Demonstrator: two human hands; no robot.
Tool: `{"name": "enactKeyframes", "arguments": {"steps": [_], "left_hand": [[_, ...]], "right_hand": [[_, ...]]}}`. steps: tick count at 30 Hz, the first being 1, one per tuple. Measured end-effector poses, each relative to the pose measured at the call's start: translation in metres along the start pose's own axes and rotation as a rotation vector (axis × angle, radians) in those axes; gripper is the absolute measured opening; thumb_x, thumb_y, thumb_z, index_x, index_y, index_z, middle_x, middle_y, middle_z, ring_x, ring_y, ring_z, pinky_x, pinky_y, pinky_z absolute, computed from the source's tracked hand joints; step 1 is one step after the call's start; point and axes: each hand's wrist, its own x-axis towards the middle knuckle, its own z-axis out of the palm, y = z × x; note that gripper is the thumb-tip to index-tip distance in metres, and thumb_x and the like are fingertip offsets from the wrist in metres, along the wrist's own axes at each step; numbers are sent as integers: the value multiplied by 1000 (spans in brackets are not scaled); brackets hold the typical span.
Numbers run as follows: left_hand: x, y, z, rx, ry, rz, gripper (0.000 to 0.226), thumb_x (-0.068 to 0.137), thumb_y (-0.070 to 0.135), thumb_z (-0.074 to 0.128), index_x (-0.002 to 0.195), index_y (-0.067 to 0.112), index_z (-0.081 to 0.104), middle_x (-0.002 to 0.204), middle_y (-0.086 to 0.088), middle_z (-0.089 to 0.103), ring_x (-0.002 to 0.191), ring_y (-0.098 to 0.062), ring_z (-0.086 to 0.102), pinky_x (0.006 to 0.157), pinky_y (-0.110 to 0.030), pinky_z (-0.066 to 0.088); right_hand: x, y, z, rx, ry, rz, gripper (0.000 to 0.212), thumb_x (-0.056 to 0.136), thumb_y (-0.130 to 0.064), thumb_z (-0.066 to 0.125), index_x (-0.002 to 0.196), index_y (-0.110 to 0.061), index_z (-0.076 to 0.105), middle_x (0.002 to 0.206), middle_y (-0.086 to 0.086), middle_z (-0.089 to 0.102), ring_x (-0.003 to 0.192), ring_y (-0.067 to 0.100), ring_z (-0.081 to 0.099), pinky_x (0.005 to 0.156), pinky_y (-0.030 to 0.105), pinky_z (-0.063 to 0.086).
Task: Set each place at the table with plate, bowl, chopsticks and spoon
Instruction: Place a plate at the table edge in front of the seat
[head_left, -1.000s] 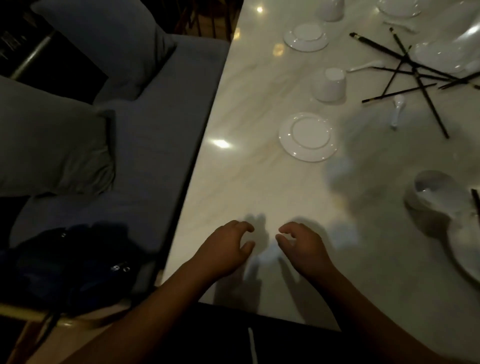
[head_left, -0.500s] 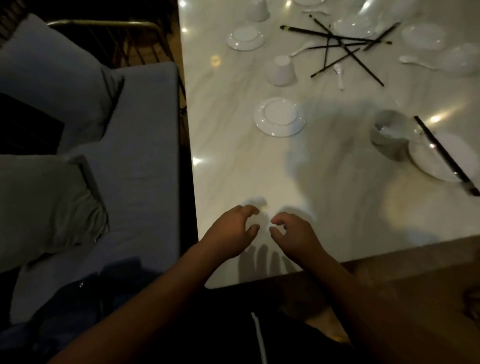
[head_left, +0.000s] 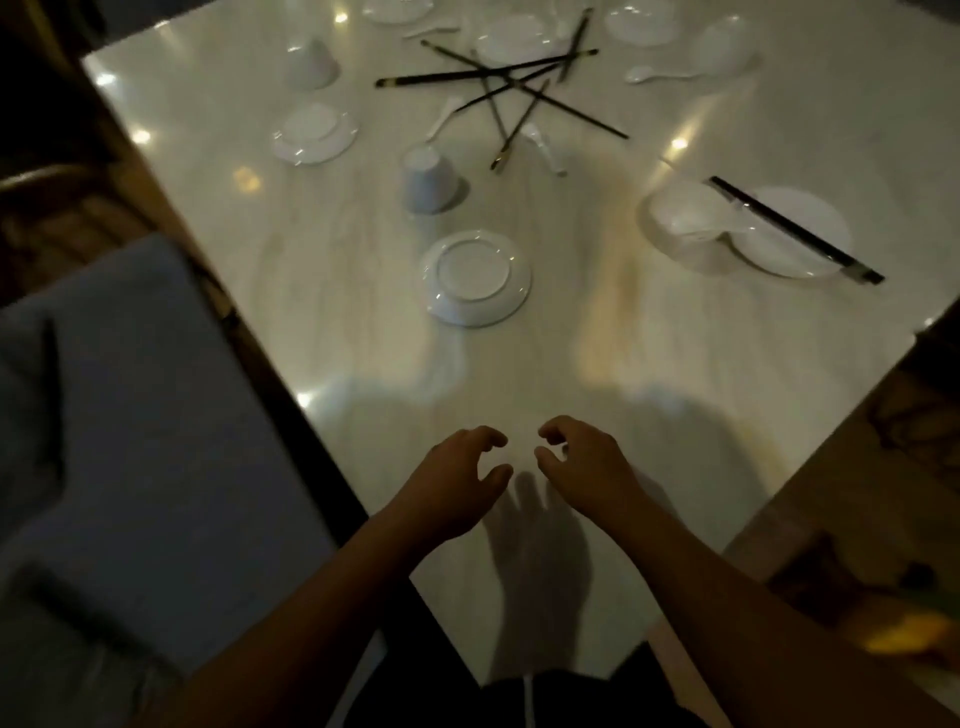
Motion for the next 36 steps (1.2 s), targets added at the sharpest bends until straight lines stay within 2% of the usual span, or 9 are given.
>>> {"name": "enactKeyframes", "arguments": {"steps": [7,12,18,22,24,26,29,33,36], "left_hand": [[91,-22,-60,90,-136,179,39,92,33,55,129,23,50,131,-3,54,117,-19,52,93,-26,40],[107,11,-70,81,-209,272,45,91,35,56,133,22,46,132,-4,53,119,-20,52,93,-27,40],[148,3,-88,105,-186,264,43,90,33,58,129,18,50,135,-5,50,122,-19,49,100,-28,37],[196,-14,-113,103,-178,254,34,88,26,62,121,19,58,129,-6,52,107,-19,55,90,-26,41],[228,-29,-124,147,-152,270,37,85,26,64,121,18,58,133,-10,51,114,-25,54,98,-35,42],[257,-43,-135,213,-133,267,45,84,25,65,127,16,53,138,-13,45,127,-30,43,108,-40,32],[288,-57,-149,255,-169,209,58,85,30,63,137,16,41,142,-17,39,135,-33,34,111,-43,25],[319,-57,-155,205,-198,156,56,85,34,59,135,16,42,128,-19,54,122,-37,48,106,-46,33],[331,-54,-157,122,-207,89,62,84,41,57,137,16,39,127,-20,52,121,-39,47,106,-50,35]], "right_hand": [[31,-40,11,121,194,246,27,89,-27,60,115,-17,61,115,3,65,100,18,60,76,21,39],[40,-47,0,248,257,325,49,88,-23,64,133,-20,47,129,7,56,114,22,57,88,28,45],[71,-47,-4,249,213,339,46,88,-28,63,130,-22,48,127,4,58,111,20,57,90,30,48],[107,-57,3,336,256,426,45,86,-26,66,128,-20,52,126,5,59,108,21,59,89,30,49],[129,-70,7,375,303,449,49,85,-27,67,131,-18,51,131,7,55,111,24,58,94,33,48],[153,-87,12,389,356,481,55,85,-29,66,136,-20,46,140,8,45,121,28,52,102,41,45],[180,-110,17,418,414,550,63,85,-27,64,143,-22,38,148,9,33,130,31,42,108,46,39],[200,-125,21,413,355,649,60,91,-20,54,146,-19,32,151,8,27,136,28,34,112,34,30],[204,-135,26,444,340,670,60,92,-22,54,147,-19,29,151,7,20,134,28,37,110,31,33]]}}
